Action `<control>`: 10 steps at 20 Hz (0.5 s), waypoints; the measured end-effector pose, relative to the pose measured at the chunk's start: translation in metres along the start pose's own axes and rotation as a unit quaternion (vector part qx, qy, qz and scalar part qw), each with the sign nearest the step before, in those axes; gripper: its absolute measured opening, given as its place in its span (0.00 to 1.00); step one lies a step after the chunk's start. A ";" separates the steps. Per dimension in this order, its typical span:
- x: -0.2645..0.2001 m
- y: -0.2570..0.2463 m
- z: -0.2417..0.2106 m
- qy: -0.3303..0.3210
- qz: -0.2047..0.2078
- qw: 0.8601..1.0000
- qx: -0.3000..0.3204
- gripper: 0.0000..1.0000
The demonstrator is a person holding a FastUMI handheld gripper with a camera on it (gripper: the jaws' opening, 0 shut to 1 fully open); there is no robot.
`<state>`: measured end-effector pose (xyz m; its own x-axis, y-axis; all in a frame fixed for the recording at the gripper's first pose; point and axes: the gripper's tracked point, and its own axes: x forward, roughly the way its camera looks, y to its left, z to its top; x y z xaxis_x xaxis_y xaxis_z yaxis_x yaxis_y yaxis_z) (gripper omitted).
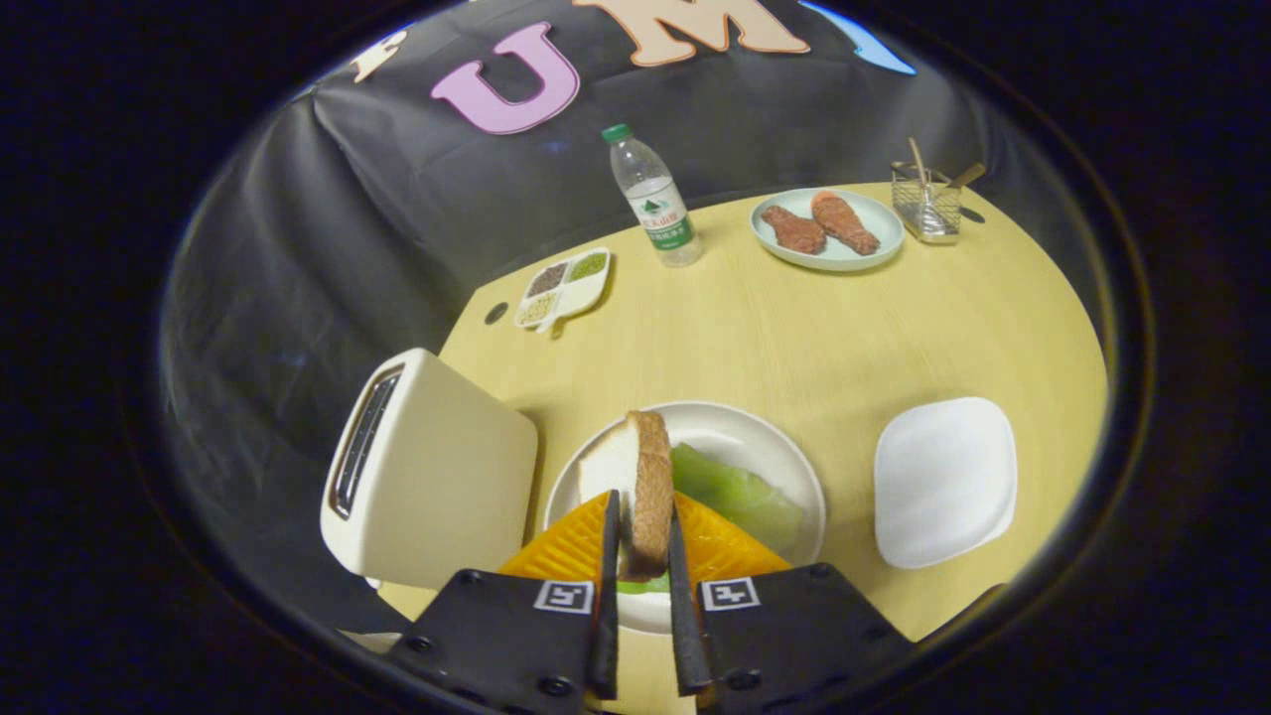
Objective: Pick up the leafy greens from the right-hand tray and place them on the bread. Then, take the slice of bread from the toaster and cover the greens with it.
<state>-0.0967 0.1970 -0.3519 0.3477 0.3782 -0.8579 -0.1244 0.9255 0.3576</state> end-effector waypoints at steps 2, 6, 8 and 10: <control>0.001 -0.007 -0.002 0.007 -0.007 1.000 -0.006 0.37; -0.002 -0.018 -0.008 0.018 -0.022 0.999 -0.028 0.60; -0.006 -0.022 -0.007 0.016 -0.021 0.999 -0.037 0.72; -0.011 -0.026 -0.005 0.009 -0.021 0.999 -0.043 0.84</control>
<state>-0.1020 0.1688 -0.3533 0.3383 0.3384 -0.8781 -0.1902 0.9384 0.2884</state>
